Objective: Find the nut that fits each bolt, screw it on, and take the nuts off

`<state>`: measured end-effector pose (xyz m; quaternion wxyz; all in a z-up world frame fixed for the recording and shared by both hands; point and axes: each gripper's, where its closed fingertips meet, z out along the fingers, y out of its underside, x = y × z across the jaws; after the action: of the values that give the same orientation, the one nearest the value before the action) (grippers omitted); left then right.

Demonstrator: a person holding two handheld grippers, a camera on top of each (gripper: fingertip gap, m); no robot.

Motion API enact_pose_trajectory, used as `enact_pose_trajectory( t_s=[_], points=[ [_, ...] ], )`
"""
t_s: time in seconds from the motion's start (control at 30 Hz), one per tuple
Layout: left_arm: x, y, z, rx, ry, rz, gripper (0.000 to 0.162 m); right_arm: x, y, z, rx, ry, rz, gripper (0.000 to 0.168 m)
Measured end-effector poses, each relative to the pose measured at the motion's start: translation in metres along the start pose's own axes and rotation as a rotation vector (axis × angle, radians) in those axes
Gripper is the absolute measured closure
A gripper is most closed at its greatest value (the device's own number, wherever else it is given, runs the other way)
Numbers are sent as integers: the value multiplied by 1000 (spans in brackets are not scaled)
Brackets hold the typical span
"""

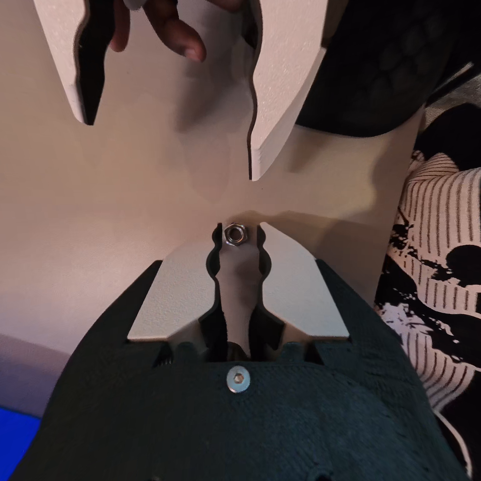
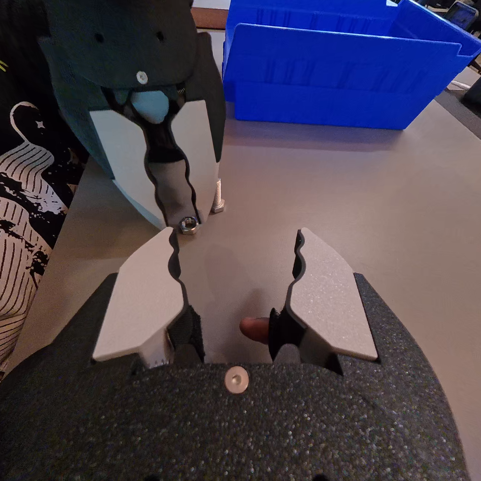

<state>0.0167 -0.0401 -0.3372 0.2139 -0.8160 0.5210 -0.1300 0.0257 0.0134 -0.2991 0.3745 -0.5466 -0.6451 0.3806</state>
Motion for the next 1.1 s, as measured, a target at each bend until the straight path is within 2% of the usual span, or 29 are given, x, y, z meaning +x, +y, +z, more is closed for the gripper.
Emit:
enact_pose_trajectory(
  t_s=[0.13,0.27,0.33,0.4,0.53,0.67,0.8,0.9,1.0,1.1],
  points=[
    [-1,-14,-24,174,30,-26,132,3,-9,-1,45,13,38,77],
    [-19,-30,-62,548,24,-63,129,8,-30,-5,173,28,115,72],
    [-23,-35,-84,784,66,-95,119,8,-38,-3,218,33,126,70],
    [-30,-33,-97,932,105,-157,107,5,-40,3,214,21,126,76],
    [-34,-28,-102,983,87,-165,82,-12,-33,25,85,-61,109,110],
    [-34,-26,-94,942,65,-142,80,-25,-31,43,1,-136,132,130],
    [-34,-25,-94,943,55,-144,80,-29,-16,56,-118,-138,132,133],
    [-35,-25,-93,937,51,-144,80,-27,-13,63,-147,-116,124,157],
    [-35,-25,-91,929,34,-137,80,-25,-18,57,-122,-99,115,158],
    [-35,-26,-87,898,-5,-121,85,-15,-50,33,49,-74,157,158]
  ],
)
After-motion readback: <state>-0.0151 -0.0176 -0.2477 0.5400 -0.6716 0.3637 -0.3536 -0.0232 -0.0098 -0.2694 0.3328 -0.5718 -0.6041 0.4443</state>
